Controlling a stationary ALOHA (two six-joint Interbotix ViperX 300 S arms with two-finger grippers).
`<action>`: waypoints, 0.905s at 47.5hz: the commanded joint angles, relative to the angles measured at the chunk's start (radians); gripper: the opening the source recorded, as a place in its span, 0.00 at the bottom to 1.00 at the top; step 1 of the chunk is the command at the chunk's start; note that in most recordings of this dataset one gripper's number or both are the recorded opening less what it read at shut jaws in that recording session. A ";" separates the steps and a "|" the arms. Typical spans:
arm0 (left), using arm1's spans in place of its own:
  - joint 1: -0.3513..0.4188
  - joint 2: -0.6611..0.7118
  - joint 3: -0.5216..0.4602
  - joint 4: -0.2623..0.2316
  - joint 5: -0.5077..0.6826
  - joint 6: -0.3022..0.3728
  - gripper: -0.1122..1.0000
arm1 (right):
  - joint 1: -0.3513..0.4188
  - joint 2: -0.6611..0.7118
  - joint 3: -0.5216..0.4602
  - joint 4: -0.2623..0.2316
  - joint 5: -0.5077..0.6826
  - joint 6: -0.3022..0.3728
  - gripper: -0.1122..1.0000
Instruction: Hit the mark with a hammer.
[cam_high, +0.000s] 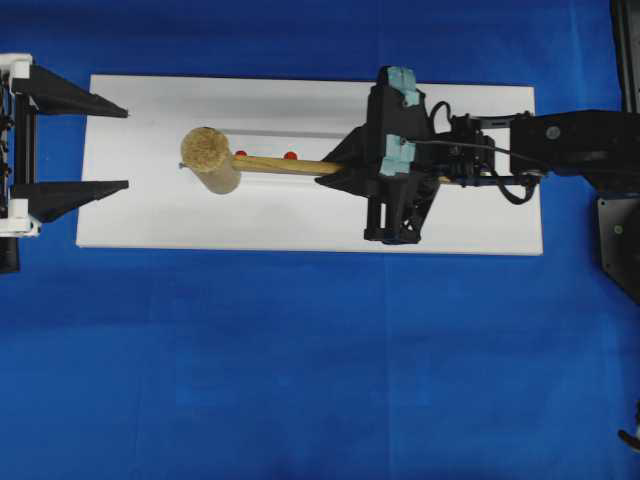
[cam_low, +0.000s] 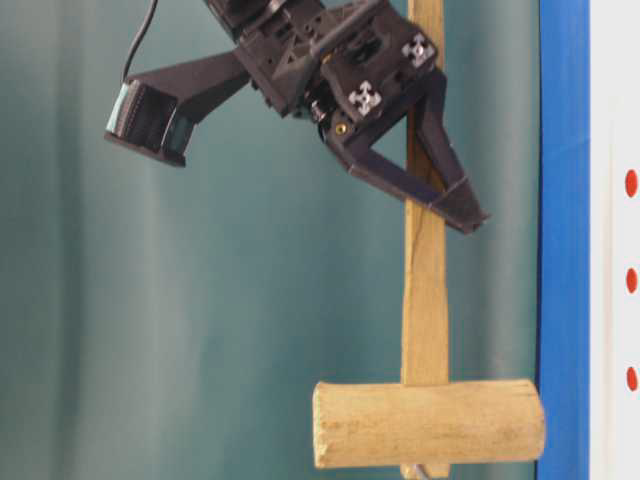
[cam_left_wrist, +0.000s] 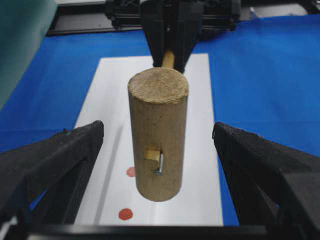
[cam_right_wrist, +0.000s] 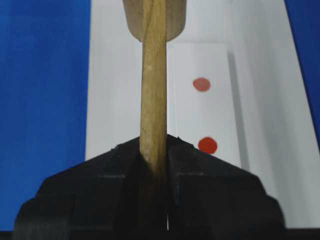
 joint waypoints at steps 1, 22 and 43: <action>0.008 0.008 -0.009 -0.005 -0.011 -0.012 0.90 | -0.002 -0.015 -0.032 -0.003 -0.014 -0.002 0.12; 0.012 0.138 -0.014 -0.005 -0.153 -0.115 0.94 | -0.002 -0.015 -0.032 -0.006 -0.018 -0.002 0.12; 0.012 0.495 -0.215 -0.002 -0.232 -0.118 0.94 | -0.002 -0.015 -0.032 -0.008 -0.017 0.002 0.12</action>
